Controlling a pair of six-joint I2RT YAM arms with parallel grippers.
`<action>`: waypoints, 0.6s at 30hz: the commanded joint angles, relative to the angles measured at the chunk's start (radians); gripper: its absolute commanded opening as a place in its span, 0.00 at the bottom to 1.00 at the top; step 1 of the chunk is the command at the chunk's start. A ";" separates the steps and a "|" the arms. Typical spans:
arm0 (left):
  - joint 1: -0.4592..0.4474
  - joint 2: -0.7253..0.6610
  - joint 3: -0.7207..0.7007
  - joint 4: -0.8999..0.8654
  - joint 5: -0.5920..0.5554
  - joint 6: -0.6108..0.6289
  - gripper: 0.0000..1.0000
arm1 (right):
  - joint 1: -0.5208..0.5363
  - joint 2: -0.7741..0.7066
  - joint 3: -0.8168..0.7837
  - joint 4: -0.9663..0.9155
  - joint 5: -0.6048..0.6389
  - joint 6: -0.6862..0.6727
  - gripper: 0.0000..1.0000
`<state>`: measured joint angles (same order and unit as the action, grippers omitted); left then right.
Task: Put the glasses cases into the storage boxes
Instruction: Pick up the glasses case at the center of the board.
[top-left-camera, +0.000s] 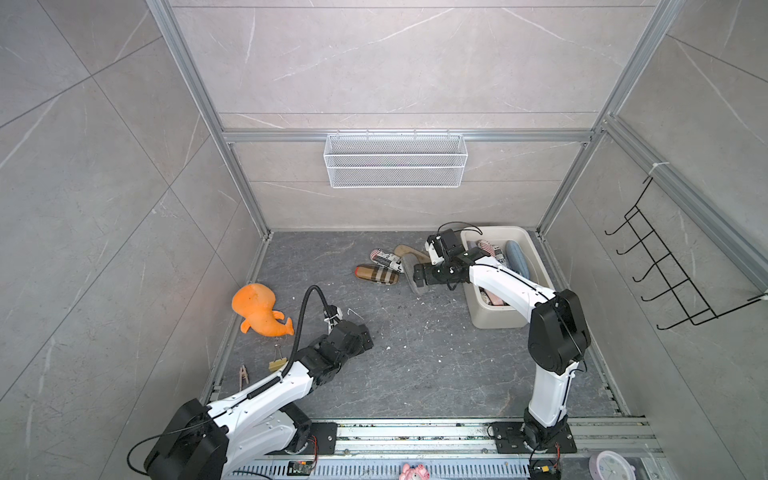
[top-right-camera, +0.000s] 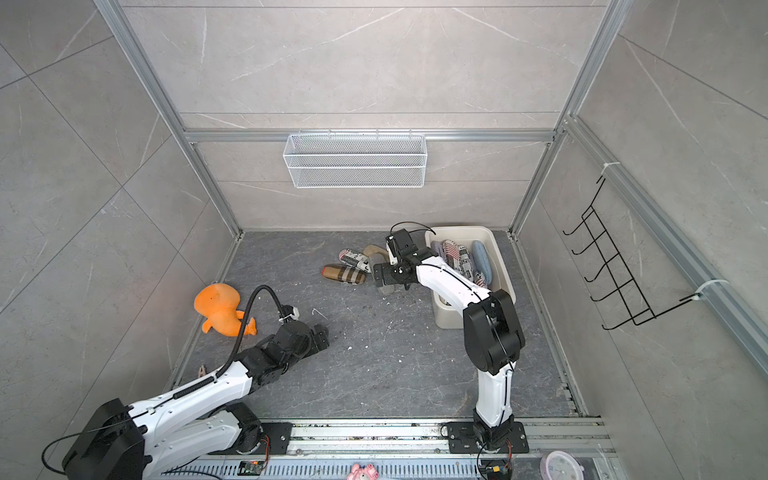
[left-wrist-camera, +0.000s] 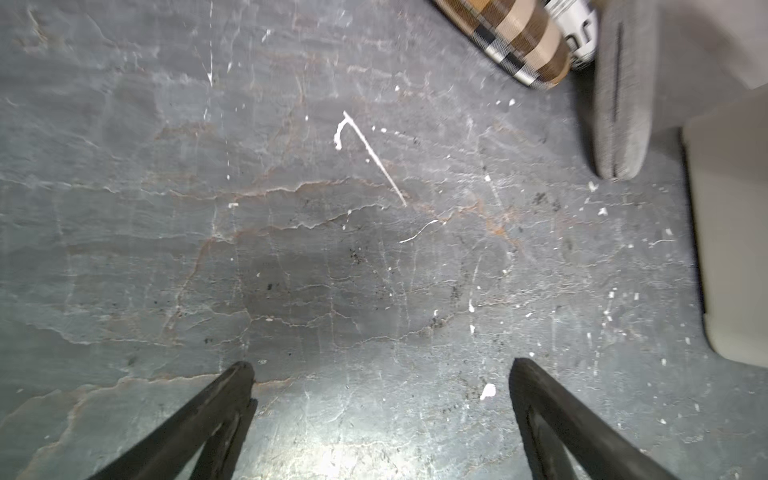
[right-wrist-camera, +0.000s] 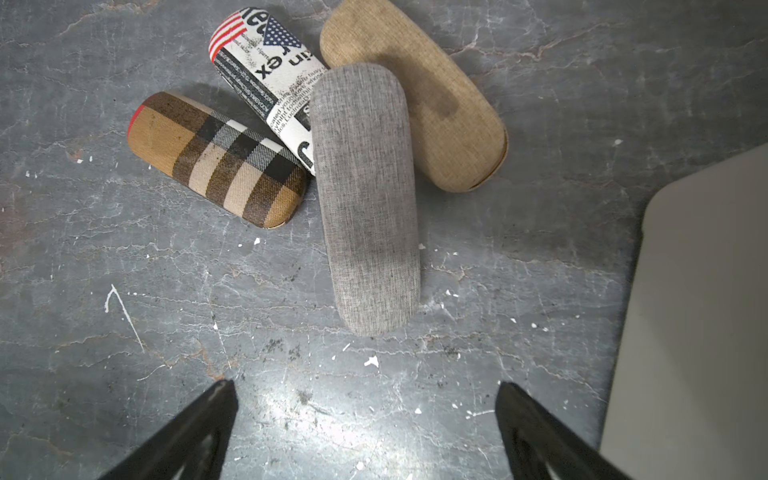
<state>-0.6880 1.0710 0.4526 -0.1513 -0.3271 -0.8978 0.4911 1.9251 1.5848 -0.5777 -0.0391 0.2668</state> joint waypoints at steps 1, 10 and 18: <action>0.020 0.034 0.064 0.032 0.041 0.035 0.98 | -0.024 0.016 -0.009 0.019 -0.030 -0.022 1.00; 0.068 0.075 0.041 0.111 0.118 0.014 0.98 | -0.040 0.132 0.110 -0.041 -0.068 -0.044 1.00; 0.070 0.052 0.033 0.096 0.121 0.012 0.98 | -0.038 0.239 0.215 -0.074 -0.160 -0.099 0.98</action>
<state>-0.6220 1.1461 0.4740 -0.0742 -0.2089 -0.8860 0.4538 2.1231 1.7523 -0.6125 -0.1589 0.2047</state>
